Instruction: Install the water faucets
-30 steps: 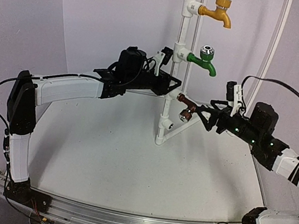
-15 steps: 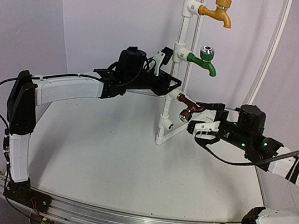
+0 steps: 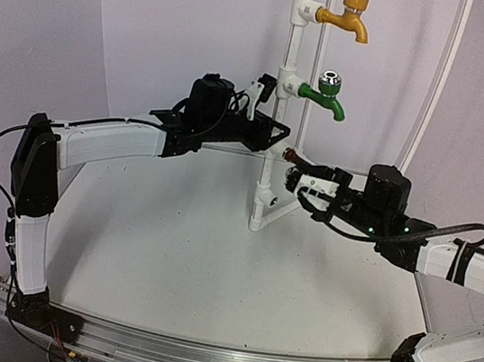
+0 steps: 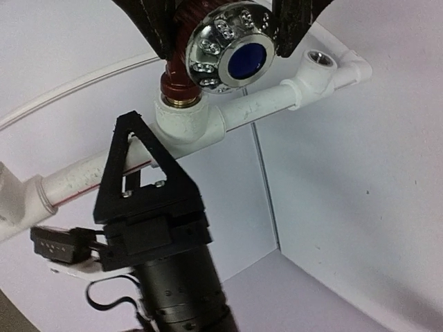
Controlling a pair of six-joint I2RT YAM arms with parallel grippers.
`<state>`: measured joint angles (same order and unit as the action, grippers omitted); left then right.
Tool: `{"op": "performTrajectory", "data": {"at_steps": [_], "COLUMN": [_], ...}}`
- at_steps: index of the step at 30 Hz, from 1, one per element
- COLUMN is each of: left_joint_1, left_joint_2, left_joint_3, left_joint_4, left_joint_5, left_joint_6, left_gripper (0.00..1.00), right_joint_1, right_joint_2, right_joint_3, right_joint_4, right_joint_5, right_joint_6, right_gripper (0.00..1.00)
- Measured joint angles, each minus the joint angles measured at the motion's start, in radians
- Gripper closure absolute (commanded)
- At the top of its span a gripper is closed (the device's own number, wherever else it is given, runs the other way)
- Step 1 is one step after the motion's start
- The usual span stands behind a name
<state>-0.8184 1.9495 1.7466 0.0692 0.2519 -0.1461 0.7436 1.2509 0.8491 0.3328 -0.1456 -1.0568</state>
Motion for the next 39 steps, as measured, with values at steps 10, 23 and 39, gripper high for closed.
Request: {"op": "performTrajectory", "data": {"at_steps": [10,23,39], "left_joint_1": [-0.003,-0.009,-0.01], "left_joint_2": [-0.002,-0.006,-0.012], "left_joint_3": [0.0,0.0,-0.008], "left_joint_4": [-0.003,-0.016,-0.014], "left_joint_5": [0.003,0.005,0.004], "left_joint_6": [0.009,0.006,0.004], "left_gripper": [1.0,1.0,1.0], "right_joint_1": [-0.078,-0.259,-0.131], "right_joint_2": [-0.021,0.026,-0.234], "right_joint_3": [0.028,-0.031,0.047], "right_joint_4": [0.046,0.142,-0.328], "right_joint_5": [-0.003,-0.236,-0.077], "right_joint_6": [1.448,2.072,0.404], "right_gripper": [0.87,0.08,0.02]}}
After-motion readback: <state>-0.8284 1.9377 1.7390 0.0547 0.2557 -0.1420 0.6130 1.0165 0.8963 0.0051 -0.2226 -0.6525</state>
